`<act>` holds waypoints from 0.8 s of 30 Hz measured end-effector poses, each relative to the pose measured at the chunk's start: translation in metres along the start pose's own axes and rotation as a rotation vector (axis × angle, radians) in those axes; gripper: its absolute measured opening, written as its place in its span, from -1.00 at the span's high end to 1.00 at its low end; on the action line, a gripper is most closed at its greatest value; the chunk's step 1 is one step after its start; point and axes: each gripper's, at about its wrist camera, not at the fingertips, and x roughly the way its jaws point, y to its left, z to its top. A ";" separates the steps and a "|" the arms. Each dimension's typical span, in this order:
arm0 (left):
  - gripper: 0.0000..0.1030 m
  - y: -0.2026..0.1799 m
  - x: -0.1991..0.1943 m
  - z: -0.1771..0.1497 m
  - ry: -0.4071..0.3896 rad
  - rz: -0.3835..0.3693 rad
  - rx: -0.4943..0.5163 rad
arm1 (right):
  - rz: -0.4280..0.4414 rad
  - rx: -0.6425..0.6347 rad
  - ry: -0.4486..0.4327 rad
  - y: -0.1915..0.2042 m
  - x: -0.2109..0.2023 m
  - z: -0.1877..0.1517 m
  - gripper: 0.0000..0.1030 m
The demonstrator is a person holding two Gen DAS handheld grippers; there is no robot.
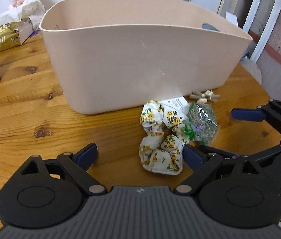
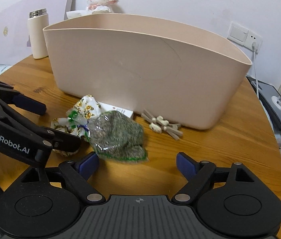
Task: Organize objects
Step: 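Grasp the floral scrunchie with the left gripper while the right gripper grasps the clear herb bag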
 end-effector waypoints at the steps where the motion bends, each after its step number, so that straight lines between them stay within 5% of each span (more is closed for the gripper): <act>1: -0.82 0.001 0.000 0.000 -0.009 -0.005 -0.005 | 0.003 -0.001 -0.005 0.000 0.001 0.001 -0.67; 5: -0.67 0.001 0.001 0.002 -0.034 -0.011 -0.002 | 0.024 -0.015 -0.025 0.002 0.005 0.002 -0.52; 12: 0.13 -0.005 -0.001 0.004 -0.037 0.005 0.053 | 0.076 -0.009 -0.035 0.005 0.004 0.004 -0.05; 17: 0.51 -0.011 -0.002 0.000 -0.039 -0.004 0.106 | 0.077 0.004 -0.034 0.004 0.003 0.002 -0.01; 24: 0.75 -0.011 -0.004 -0.001 -0.039 -0.014 0.094 | 0.065 0.019 -0.035 0.007 -0.003 -0.004 0.01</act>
